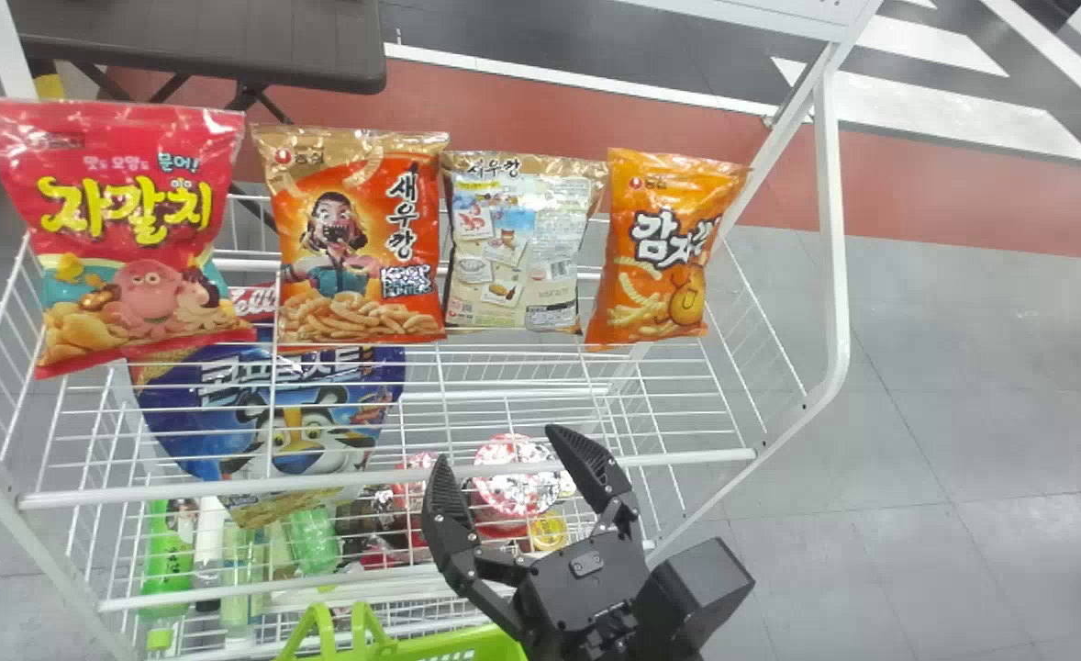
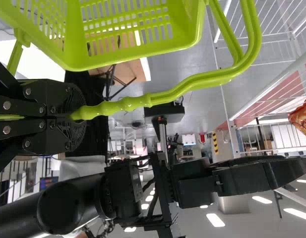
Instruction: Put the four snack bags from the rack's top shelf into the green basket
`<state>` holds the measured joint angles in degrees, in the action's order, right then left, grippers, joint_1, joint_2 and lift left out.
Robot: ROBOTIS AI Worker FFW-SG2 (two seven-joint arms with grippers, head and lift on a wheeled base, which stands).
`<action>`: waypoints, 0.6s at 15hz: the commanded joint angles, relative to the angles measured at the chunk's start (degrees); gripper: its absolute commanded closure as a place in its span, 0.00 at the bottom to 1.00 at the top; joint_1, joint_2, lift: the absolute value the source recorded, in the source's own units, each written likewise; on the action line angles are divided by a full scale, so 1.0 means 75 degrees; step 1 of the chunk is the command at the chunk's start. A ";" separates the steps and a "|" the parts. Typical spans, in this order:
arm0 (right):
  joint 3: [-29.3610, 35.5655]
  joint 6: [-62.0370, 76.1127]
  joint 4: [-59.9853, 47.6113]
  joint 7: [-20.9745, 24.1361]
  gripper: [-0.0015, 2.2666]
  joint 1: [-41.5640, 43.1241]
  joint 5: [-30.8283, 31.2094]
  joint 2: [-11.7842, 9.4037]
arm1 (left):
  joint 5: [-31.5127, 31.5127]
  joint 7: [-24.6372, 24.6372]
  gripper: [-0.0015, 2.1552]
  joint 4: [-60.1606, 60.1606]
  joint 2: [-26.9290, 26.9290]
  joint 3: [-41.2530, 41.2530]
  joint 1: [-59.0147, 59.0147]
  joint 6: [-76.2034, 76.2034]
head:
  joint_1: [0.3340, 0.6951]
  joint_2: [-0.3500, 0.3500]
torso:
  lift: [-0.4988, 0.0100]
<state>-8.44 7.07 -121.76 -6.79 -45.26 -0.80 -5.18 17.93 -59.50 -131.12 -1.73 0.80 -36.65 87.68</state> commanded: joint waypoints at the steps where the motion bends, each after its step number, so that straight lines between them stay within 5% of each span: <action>1: -0.0117 -0.0070 0.0204 0.0003 0.03 0.0374 -0.0069 0.0000 | 0.0023 -0.0035 1.00 -0.0002 0.0008 -0.0001 -0.0023 0.0000 | 1.00 0.03 | 0.98; 6: -0.1160 -0.1875 0.0907 0.0026 0.03 0.2929 0.0060 0.0129 | 0.0012 -0.0047 1.00 0.0010 -0.0062 -0.0036 0.0012 0.0047 | 1.00 0.16 | 0.98; 9: -0.1781 -0.2906 0.1821 0.0026 0.03 0.4523 0.0083 0.0562 | 0.0023 -0.0106 1.00 0.0022 -0.0062 -0.0048 0.0012 0.0047 | 1.00 0.39 | 0.98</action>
<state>-19.72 -10.98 -111.55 -6.58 -16.80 -0.32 -2.60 18.07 -60.25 -130.98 -2.17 0.52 -36.62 88.03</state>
